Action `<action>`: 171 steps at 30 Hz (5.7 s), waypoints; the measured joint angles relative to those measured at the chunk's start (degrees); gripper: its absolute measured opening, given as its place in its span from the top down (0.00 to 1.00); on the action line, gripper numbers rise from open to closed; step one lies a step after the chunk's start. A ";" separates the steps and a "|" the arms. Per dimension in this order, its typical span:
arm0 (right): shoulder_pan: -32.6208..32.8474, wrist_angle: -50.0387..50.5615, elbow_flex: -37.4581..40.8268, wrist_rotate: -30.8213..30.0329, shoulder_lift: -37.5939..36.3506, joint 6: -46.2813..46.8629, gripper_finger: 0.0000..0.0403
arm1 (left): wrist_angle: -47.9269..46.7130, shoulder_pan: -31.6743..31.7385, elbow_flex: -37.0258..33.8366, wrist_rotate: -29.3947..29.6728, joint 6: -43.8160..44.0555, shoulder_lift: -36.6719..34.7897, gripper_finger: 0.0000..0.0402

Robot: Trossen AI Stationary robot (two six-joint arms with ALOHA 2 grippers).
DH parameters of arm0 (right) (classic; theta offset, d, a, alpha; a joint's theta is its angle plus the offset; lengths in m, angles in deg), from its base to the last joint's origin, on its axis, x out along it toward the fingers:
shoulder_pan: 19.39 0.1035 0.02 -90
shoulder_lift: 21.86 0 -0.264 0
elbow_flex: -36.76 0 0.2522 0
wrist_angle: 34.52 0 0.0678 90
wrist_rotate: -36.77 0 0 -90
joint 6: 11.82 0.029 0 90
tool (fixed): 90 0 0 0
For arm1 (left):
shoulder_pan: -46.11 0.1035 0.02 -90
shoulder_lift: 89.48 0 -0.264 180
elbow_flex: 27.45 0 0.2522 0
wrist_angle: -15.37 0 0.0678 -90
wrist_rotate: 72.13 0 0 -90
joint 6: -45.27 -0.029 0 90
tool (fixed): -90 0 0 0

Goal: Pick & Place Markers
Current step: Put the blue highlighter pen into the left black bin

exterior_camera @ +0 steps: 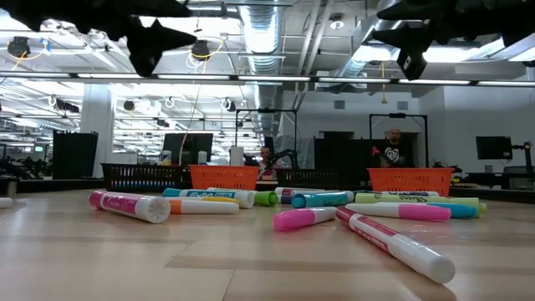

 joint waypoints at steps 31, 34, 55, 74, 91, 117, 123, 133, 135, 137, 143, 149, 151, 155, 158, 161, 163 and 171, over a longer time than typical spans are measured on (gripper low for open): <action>0.00 0.08 0.00 0.02 0.00 0.00 0.69 | -2.05 6.56 16.02 -17.77 3.17 23.82 0.56; 0.00 0.06 0.00 0.02 0.00 -0.02 0.69 | -2.16 6.65 16.02 -17.86 3.08 23.73 0.56; 4.46 8.22 -8.00 4.52 11.16 -11.10 0.69 | -4.01 6.96 12.36 -8.65 -3.17 9.80 0.56; 5.38 21.34 -27.05 4.41 36.83 -28.59 0.63 | -3.97 3.67 -2.04 -8.36 -2.09 -13.41 0.56; 5.38 34.35 -38.12 4.37 51.96 -37.57 0.56 | -6.98 3.00 -2.33 -9.24 -4.12 -15.15 0.56; 4.50 39.06 -40.39 -1.62 62.97 -43.82 0.52 | -9.62 3.07 -2.32 -9.20 -4.32 -16.13 0.56; 3.85 39.61 -41.98 -1.66 66.35 -45.05 0.52 | -9.64 3.07 -2.32 -9.20 -4.29 -16.13 0.56; 4.35 40.98 -42.10 -1.84 68.69 -45.07 0.55 | -9.62 3.07 -2.32 -9.18 -4.33 -16.13 0.56; 4.38 41.00 -42.10 -2.75 68.70 -45.03 0.58 | -9.70 3.07 -2.32 -8.90 -4.35 -16.13 0.56; 4.42 41.22 -42.10 -3.51 68.70 -45.05 0.62 | -9.76 3.07 -2.32 -8.78 -4.36 -16.13 0.56; 4.46 41.99 -42.10 -3.89 68.70 -45.03 0.79 | -9.99 3.07 -2.32 -8.77 -4.37 -16.13 0.56; 4.74 43.30 -42.16 -4.41 68.70 -45.03 0.88 | -10.01 3.07 -2.32 -8.77 -4.42 -16.13 0.56; 5.06 44.32 -42.14 -4.63 68.24 -45.04 0.88 | -10.01 3.07 -2.32 -8.77 -4.44 -16.13 0.56; 5.62 49.49 -43.67 -4.98 67.84 -45.38 0.86 | -10.03 3.07 -2.32 -8.77 -4.44 -16.13 0.56; 5.77 52.42 -46.83 -4.98 67.65 -45.53 0.87 | -10.03 3.09 -2.32 -8.77 -4.44 -16.13 0.56; 5.77 56.35 -50.45 -4.94 67.04 -45.51 0.88 | -10.01 3.09 -2.32 -8.77 -4.31 -16.14 0.56; 5.77 57.05 -53.10 -4.88 67.04 -45.51 0.88 | -9.97 3.09 -2.32 -8.78 -3.80 -16.16 0.56; 5.58 63.19 -63.90 -4.48 66.95 -47.01 0.88 | -9.48 3.09 -2.32 -8.79 -1.44 -16.16 0.56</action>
